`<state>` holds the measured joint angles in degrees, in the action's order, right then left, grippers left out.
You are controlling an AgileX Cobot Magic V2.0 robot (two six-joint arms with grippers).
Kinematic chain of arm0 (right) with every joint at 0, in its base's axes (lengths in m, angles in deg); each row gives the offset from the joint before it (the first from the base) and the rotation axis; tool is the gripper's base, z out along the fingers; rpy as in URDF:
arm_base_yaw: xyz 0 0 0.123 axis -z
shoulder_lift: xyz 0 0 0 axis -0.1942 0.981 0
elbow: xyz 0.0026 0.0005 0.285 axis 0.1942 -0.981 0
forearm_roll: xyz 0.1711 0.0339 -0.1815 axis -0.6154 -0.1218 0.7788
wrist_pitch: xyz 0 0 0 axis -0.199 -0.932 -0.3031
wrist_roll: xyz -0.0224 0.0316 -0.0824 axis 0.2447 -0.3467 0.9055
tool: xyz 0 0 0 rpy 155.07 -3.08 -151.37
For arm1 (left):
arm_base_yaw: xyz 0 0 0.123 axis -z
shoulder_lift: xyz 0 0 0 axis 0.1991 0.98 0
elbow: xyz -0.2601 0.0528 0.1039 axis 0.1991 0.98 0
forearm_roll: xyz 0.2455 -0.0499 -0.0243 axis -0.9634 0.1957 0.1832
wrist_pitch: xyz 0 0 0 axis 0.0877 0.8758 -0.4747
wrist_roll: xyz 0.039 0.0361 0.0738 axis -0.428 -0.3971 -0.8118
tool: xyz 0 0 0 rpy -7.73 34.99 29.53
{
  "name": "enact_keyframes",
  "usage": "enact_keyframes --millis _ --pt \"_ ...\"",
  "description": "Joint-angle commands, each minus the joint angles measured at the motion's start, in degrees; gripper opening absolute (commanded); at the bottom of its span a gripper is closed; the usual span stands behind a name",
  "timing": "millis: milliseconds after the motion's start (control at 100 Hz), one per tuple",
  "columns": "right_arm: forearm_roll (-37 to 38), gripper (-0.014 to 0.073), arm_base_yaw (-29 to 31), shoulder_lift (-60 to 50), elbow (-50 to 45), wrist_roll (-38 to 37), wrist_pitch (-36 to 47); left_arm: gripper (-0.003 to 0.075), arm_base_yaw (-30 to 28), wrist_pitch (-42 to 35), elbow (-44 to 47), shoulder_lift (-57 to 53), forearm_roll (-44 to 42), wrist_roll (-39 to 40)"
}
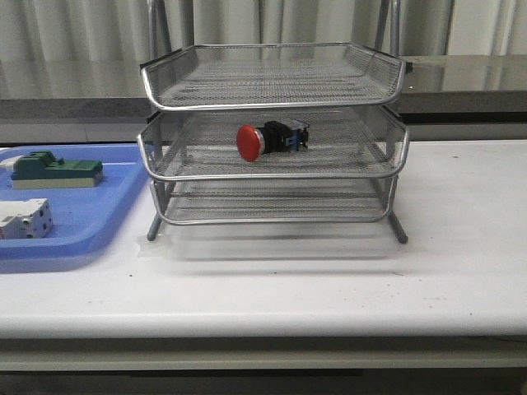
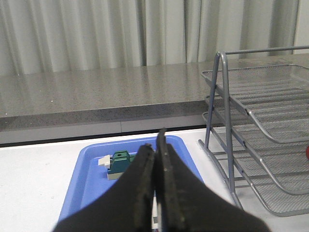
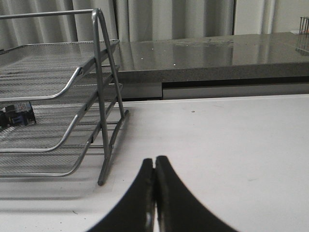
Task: Place button on rack with both arms
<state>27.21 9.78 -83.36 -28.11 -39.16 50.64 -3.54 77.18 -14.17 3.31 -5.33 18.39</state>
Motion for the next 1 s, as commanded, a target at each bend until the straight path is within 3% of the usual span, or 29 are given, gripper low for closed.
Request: enact_keyframes --millis 0,160,300,360,660,990 --pt "0.49 -0.006 0.26 -1.11 0.91 0.54 4.72 -0.002 -0.2 -4.76 -1.63 0.4 0.33 0.39" --pt "0.49 -0.006 0.26 -1.11 0.91 0.54 4.72 -0.002 -0.2 -4.84 -1.27 0.4 -1.72 1.19" --pt "0.49 -0.006 0.26 -1.11 0.91 0.54 4.72 -0.002 -0.2 -4.84 -1.2 0.38 -22.31 20.62" --pt "0.49 -0.006 0.26 -1.11 0.91 0.54 4.72 -0.002 -0.2 -4.84 -1.2 0.38 -26.95 26.27" --pt "0.49 -0.006 0.26 -1.11 0.91 0.54 4.72 -0.002 -0.7 -4.46 1.52 -1.37 -27.34 26.79" --pt "0.49 -0.006 0.26 -1.11 0.91 0.54 4.72 -0.002 -7.17 -4.56 11.34 -12.8 -26.97 27.4"
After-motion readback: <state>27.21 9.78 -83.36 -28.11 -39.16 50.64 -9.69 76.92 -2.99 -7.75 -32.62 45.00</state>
